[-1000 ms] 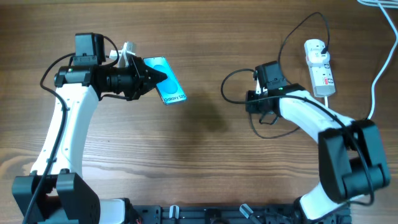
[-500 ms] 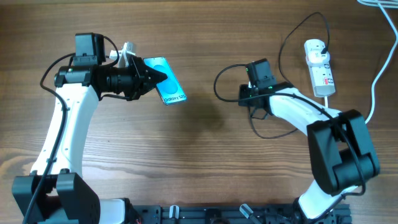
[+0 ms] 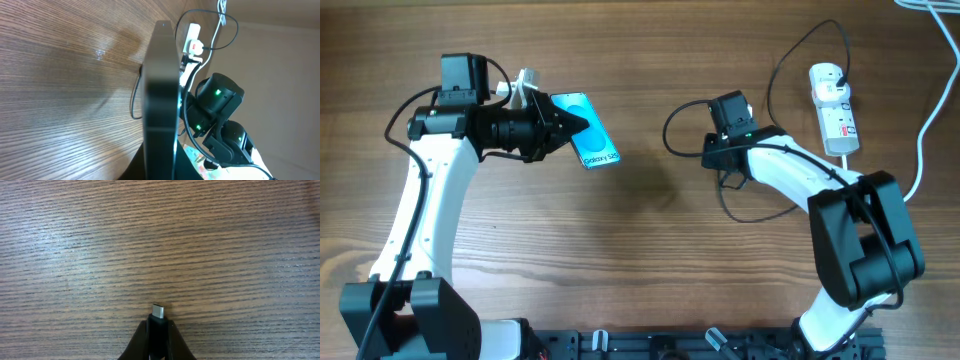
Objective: Plug charger to phone and switch on socket
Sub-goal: 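Grasp the USB-C plug with the right gripper and lift it, then raise the phone upright with the left gripper and bring the plug toward it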
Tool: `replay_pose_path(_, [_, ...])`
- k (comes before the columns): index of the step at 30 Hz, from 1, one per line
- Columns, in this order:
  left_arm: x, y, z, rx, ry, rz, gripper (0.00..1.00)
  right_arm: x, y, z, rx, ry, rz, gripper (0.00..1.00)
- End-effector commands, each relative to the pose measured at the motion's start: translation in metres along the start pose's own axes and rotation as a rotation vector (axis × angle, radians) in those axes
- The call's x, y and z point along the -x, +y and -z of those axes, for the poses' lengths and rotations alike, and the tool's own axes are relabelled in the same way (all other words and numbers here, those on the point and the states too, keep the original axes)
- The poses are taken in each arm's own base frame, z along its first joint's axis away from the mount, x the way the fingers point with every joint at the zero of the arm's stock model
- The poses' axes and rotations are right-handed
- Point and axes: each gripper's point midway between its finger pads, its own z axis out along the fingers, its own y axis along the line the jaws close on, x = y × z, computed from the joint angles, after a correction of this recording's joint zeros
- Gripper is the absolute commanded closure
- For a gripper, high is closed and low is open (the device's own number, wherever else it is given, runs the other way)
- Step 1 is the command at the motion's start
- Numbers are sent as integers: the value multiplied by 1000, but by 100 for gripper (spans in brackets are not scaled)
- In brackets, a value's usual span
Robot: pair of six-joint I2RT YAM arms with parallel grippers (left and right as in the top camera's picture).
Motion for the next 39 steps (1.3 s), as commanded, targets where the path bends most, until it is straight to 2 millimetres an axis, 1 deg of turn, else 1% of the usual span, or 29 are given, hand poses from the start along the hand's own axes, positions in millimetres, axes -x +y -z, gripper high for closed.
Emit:
replay_pose_path(1, [-1,-7,3,-29,8,-28,96,-106,-8,-36,9,359,-30,85])
replay_pose_path(4, [-1,-7,3,-29,8,-28,96,-107,-8,-36,2,362,-55,73])
replay_pose_path(5, [-1,-7,3,-30,8,-28,96,-106,-8,-36,-1,361,-71,72])
replay_pose_path(8, [-2,-6,3,-27,12,-22,96,-107,-10,-36,-11,365,-84,73])
replay_pose_path(12, [-3,-6,3,-26,14,-18,96,-111,-19,-35,-66,368,-126,73])
replay_pose_path(13, [-3,-6,3,-26,14,-18,96,-111,-20,-35,-71,368,-124,73])
replay_pose_path(14, [-3,-6,3,-25,14,-18,96,-112,-21,-35,-78,369,-122,82])
replay_pose_path(15, [-3,-6,3,-26,15,-18,96,-112,-22,-34,-79,371,-121,86])
replay_pose_path(18, [-4,-5,3,-23,18,-12,96,-114,-23,-34,-84,380,-121,96])
replay_pose_path(23, [-5,-4,3,-21,21,-7,96,-112,-22,-33,-77,382,-112,95])
replay_pose_path(26, [-5,-4,3,-21,21,-7,96,-106,-5,-24,29,420,-69,95])
replay_pose_path(29, [-3,-6,3,-26,14,-19,96,-95,20,-2,212,447,18,95])
replay_pose_path(31, [1,-8,3,-36,3,-39,96,-91,41,25,384,446,108,96])
replay_pose_path(32, [2,-13,3,-55,1,-56,96,-90,51,42,469,441,150,96])
replay_pose_path(33, [4,-21,3,-92,2,-86,96,-90,62,63,564,433,197,96])
replay_pose_path(35, [6,-34,5,-154,4,-139,96,-91,77,97,715,414,267,96])
replay_pose_path(36, [7,-42,6,-191,5,-173,96,-92,86,117,809,403,306,96])
replay_pose_path(37, [9,-52,9,-234,1,-223,96,-93,97,147,932,374,353,95])
replay_pose_path(38, [10,-60,10,-266,-2,-264,96,-94,101,163,997,357,378,96])
replay_pose_path(39, [11,-68,13,-303,-5,-311,96,-95,106,184,1082,327,414,96])
